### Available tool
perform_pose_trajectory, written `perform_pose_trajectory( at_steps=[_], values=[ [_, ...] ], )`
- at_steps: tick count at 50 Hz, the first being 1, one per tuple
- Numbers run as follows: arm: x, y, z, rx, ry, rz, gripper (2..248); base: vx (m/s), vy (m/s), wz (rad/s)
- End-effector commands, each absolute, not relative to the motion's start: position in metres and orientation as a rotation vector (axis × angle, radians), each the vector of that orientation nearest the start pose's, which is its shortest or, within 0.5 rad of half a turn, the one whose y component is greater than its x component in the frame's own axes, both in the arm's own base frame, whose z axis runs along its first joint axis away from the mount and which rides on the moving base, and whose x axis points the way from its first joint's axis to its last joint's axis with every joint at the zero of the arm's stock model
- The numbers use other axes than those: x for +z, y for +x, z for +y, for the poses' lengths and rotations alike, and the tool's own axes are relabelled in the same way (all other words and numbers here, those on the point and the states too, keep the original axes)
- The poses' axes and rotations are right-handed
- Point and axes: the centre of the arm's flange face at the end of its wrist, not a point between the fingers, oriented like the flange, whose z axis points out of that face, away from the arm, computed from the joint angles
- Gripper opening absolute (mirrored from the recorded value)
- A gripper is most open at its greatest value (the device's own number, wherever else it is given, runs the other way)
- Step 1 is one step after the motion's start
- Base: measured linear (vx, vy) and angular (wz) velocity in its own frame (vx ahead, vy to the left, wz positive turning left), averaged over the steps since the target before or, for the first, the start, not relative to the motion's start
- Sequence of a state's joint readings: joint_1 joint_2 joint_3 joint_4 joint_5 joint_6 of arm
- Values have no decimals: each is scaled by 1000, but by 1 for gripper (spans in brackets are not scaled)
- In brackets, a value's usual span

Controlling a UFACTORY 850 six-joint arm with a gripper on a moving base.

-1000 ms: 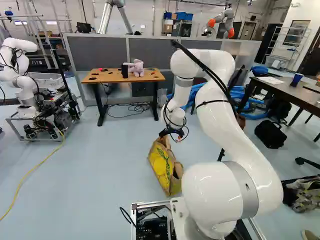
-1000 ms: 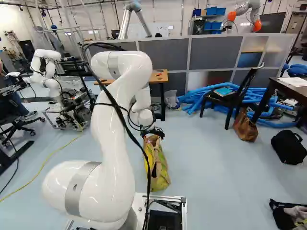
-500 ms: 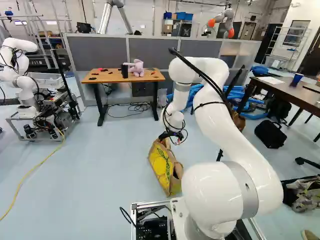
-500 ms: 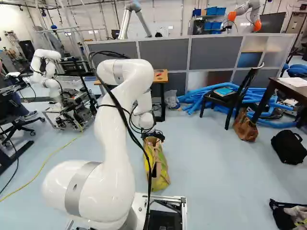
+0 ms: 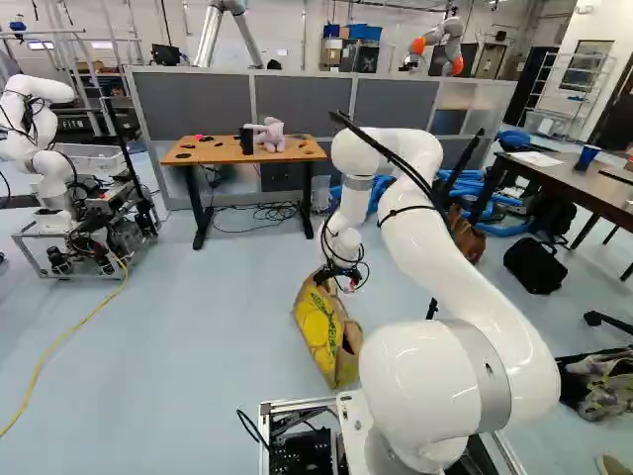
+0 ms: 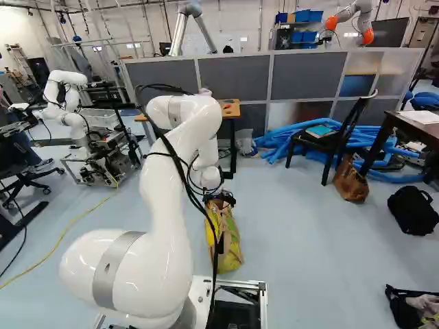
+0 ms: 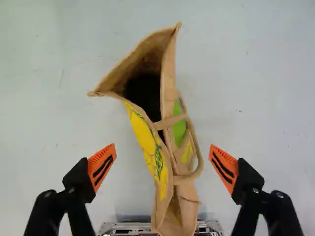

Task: Pick up the bag on the ground and place it on the table

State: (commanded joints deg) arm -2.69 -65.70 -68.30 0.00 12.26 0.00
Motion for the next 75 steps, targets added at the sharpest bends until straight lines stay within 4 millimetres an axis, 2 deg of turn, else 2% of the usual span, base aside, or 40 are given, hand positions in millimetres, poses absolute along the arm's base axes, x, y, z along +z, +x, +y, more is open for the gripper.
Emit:
perform_pose_trajectory(
  at_steps=[9, 36, 75],
  values=[
    [5, 548, -26, -396, -3128, 10, 247, 0, 0, 0],
    [-35, 552, -26, -364, -3136, -396, 247, 0, 0, 0],
    [-94, 555, -26, -334, -3134, -422, 247, 0, 0, 0]
  ],
)
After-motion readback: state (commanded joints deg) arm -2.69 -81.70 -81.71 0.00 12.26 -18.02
